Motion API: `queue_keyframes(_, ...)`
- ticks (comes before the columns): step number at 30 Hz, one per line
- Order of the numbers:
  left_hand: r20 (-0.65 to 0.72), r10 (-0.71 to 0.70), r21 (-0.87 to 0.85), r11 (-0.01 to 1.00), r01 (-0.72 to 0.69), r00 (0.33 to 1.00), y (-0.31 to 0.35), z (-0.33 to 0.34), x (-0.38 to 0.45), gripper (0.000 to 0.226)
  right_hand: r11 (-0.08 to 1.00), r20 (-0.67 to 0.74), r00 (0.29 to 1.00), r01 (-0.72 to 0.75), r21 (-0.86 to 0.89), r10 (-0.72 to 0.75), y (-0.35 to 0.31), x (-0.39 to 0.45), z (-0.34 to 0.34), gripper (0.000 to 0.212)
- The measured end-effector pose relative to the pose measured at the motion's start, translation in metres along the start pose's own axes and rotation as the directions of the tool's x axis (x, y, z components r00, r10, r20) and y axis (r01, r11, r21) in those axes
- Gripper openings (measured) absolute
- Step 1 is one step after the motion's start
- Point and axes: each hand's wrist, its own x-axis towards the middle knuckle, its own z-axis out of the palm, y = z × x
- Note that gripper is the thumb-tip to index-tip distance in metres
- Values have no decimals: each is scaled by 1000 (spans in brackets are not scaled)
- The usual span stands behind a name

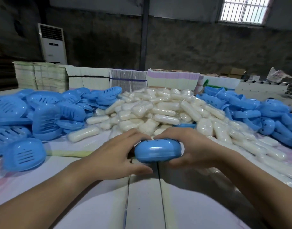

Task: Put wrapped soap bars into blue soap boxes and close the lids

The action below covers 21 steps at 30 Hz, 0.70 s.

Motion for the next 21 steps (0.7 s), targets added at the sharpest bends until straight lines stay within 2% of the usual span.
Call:
queue_keyframes(5, -127, -10, 40, 999, 15, 992, 3, 4, 2, 50, 1000, -73, 997, -15, 21, 16, 2, 0, -2, 47)
queue_keyframes(10, -180, 8, 65, 998, 3, 984, 5, 2, 0, 48, 995, -105, 994, -9, 96, 19, 1, -2, -4, 41)
queue_keyframes(13, -199, 32, 102, 995, -11, 979, 6, 0, -3, 50, 969, -71, 996, -27, 245, 46, 4, -3, -3, 45)
queue_keyframes(16, -230, 129, 207, 975, -81, 965, 12, 0, -3, 44, 928, 13, 996, -85, 363, 86, 5, -3, 0, 54)
queue_keyframes(19, -249, 245, 334, 930, -154, 937, 20, -1, -2, 42, 908, 57, 990, -140, 396, 128, 4, -1, 4, 52)
queue_keyframes(21, -265, 288, 346, 919, -188, 920, 24, 0, -1, 44, 914, 47, 989, -146, 380, 139, 3, -1, 3, 51)
